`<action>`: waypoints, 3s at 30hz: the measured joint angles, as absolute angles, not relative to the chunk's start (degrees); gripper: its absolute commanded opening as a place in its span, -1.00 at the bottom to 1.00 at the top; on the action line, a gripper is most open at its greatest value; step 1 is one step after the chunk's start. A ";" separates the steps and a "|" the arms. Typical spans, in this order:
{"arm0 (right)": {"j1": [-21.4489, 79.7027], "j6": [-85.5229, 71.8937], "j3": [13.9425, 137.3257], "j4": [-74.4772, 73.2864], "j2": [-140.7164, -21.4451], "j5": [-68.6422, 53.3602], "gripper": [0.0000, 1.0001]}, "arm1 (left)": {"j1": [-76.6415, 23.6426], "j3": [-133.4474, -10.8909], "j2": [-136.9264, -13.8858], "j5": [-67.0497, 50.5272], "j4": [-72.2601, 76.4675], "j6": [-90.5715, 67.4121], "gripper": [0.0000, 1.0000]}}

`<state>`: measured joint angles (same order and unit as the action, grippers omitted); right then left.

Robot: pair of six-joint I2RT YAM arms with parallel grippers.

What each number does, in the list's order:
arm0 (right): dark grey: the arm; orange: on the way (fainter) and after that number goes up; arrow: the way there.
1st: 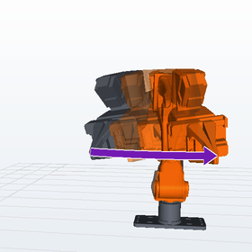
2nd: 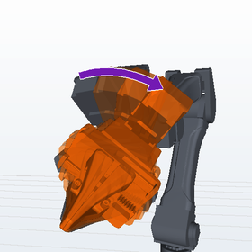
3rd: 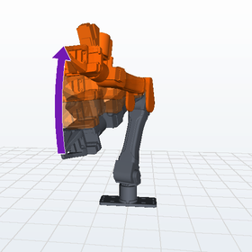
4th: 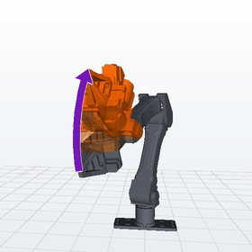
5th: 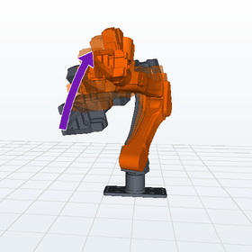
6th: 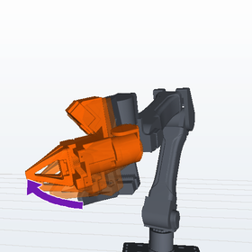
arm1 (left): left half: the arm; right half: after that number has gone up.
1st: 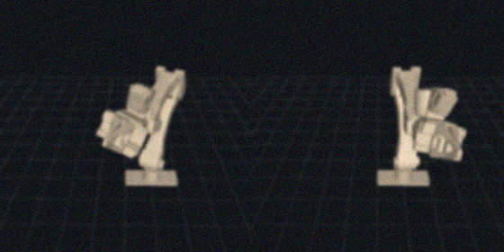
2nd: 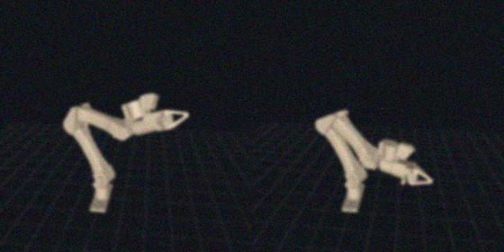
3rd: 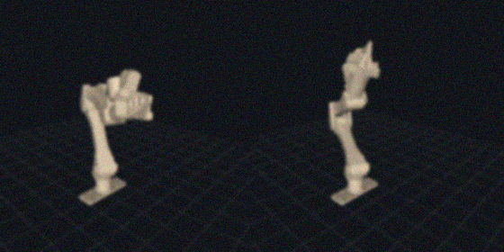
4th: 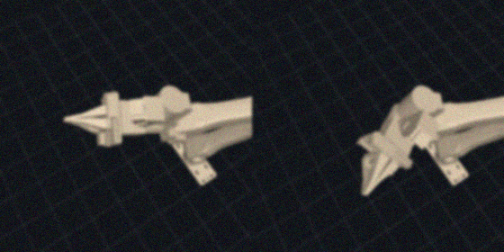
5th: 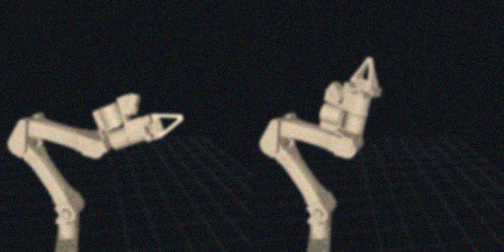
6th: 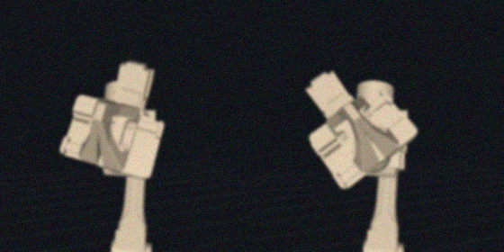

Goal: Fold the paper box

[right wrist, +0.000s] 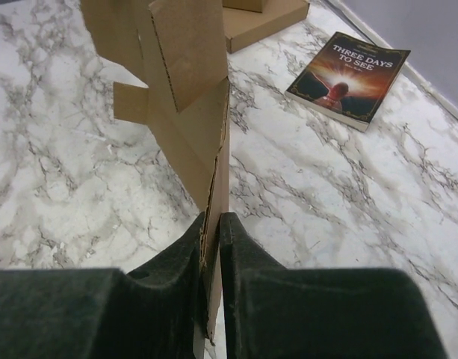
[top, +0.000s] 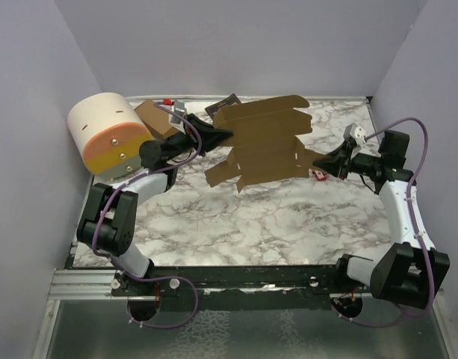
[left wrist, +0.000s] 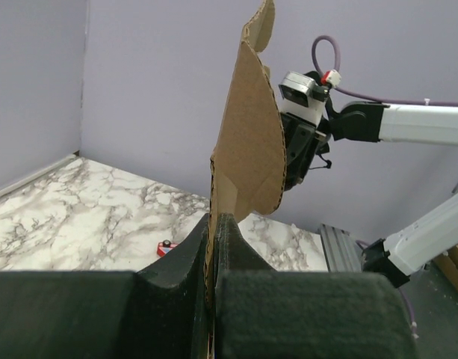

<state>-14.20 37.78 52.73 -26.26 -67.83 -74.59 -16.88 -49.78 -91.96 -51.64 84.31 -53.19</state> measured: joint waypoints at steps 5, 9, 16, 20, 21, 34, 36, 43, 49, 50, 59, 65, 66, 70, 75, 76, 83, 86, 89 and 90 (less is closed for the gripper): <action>-12.99 36.29 52.16 -25.61 -67.83 -76.34 -0.89 | -17.30 -48.34 -91.98 -48.23 84.31 -53.10 -1.00; -10.72 36.05 51.40 -25.61 -67.83 -77.28 -0.88 | -18.17 -48.14 -92.25 -46.17 84.14 -52.56 -1.00; -7.90 36.14 50.61 -25.61 -67.85 -77.45 -0.44 | -19.64 -48.18 -93.38 -43.94 83.88 -51.42 -1.00; -7.42 36.71 50.52 -26.26 -67.94 -77.47 -0.09 | -19.90 -48.31 -94.32 -44.03 83.88 -50.74 -1.00; -7.44 37.34 50.70 -27.09 -68.01 -77.52 -0.04 | -19.90 -48.31 -94.43 -44.12 83.88 -50.52 -1.00; -13.76 46.54 58.63 -39.68 -69.28 -78.78 0.36 | -16.27 -48.29 -94.54 -50.81 85.62 -50.81 -1.00; -14.90 47.00 59.46 -40.47 -69.28 -79.50 0.43 | -16.25 -48.29 -94.67 -52.18 86.72 -51.40 -1.00; -15.11 47.24 65.69 -42.46 -69.54 -83.07 0.99 | -16.27 -48.29 -95.39 -56.71 87.61 -53.95 -1.00; -15.11 45.95 73.47 -41.69 -69.58 -85.21 0.99 | -17.45 -48.31 -95.85 -58.78 87.79 -54.52 -1.00; -15.03 45.12 74.15 -41.50 -69.60 -85.21 0.99 | -17.80 -48.31 -95.96 -58.98 87.79 -54.52 -1.00; -9.72 40.29 77.52 -42.33 -74.06 -80.84 0.91 | -21.58 -51.00 -96.77 -60.29 87.74 -52.93 -1.00; -4.78 41.34 78.67 -47.24 -77.49 -76.60 0.54 | -23.35 -52.12 -96.68 -60.49 84.12 -47.20 -1.00; -4.56 41.54 79.07 -47.81 -77.80 -76.27 0.47 | -23.51 -52.12 -96.66 -60.49 83.07 -46.17 -1.00; -4.23 42.37 80.38 -49.76 -78.13 -75.59 0.17 | -24.08 -52.23 -96.53 -60.49 77.32 -41.69 -1.00; -3.05 43.86 80.64 -51.53 -78.56 -75.18 0.06 | -24.12 -53.12 -96.53 -60.49 74.72 -39.81 -1.00; -2.76 44.16 80.64 -51.94 -78.83 -75.13 0.06 | -24.12 -53.15 -96.53 -60.49 74.70 -39.66 -1.00; -1.28 46.06 80.62 -54.28 -80.40 -74.06 -0.44 | -24.14 -53.15 -96.53 -60.49 75.00 -39.81 -1.00; -1.10 46.85 80.64 -54.72 -80.42 -73.69 -0.50 | -24.14 -53.15 -96.53 -60.49 75.05 -39.92 -1.00; -1.08 47.09 80.64 -55.16 -80.42 -73.36 -0.43 | -24.14 -53.15 -96.53 -60.49 75.05 -39.92 -1.00; -1.08 47.24 80.66 -55.42 -80.42 -73.25 -0.42 | -24.14 -53.15 -96.53 -60.51 75.05 -39.92 -1.00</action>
